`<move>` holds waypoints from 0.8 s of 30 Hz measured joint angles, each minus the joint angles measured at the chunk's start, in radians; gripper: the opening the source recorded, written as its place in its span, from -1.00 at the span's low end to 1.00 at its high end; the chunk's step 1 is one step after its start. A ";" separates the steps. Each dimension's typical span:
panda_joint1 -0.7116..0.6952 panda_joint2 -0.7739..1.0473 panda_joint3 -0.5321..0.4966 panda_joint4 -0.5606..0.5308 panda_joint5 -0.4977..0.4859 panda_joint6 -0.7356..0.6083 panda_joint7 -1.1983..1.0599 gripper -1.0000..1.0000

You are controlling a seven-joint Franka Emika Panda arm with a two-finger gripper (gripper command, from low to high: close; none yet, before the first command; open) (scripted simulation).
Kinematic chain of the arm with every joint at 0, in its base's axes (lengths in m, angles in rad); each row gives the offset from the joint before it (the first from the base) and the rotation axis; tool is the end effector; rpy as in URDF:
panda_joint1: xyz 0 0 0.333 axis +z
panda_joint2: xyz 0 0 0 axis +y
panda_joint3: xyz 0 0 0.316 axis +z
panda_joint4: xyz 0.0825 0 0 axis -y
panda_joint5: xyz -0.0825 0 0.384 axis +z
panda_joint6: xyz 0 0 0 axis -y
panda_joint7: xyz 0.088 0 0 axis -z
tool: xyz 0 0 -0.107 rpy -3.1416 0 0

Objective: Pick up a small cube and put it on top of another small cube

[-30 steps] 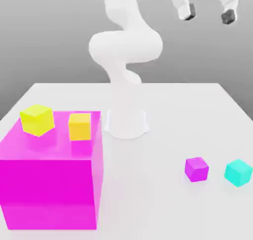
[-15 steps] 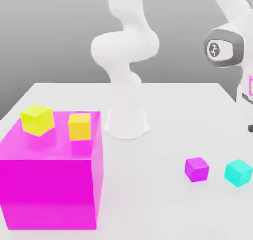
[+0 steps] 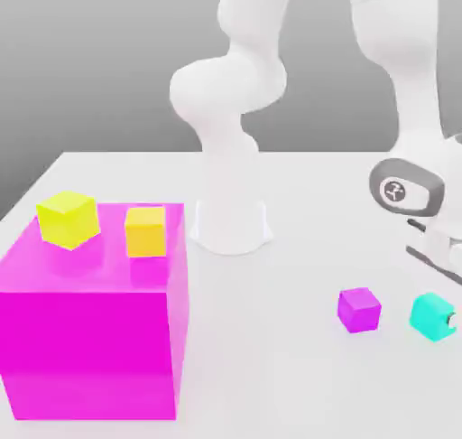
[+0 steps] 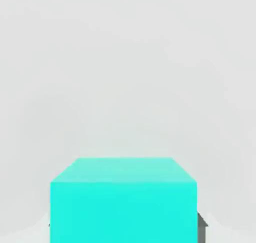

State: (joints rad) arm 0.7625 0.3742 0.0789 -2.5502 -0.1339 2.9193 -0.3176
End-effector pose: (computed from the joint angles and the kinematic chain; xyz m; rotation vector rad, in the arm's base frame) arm 0.2864 0.3379 0.1330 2.5150 1.8809 -0.0031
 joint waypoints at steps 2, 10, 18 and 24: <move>-0.007 -0.033 0.009 -0.006 0.008 -0.026 -0.007 -1.00; -0.070 -0.283 0.043 -0.096 0.076 -0.184 -0.241 -1.00; -0.114 -0.492 -0.007 -0.250 0.116 -0.237 -0.747 -1.00; -0.081 -0.561 -0.083 -0.339 0.139 -0.219 -1.036 -1.00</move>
State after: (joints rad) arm 0.6817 -0.1872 -0.0041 -2.8889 0.0046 2.7000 -1.3539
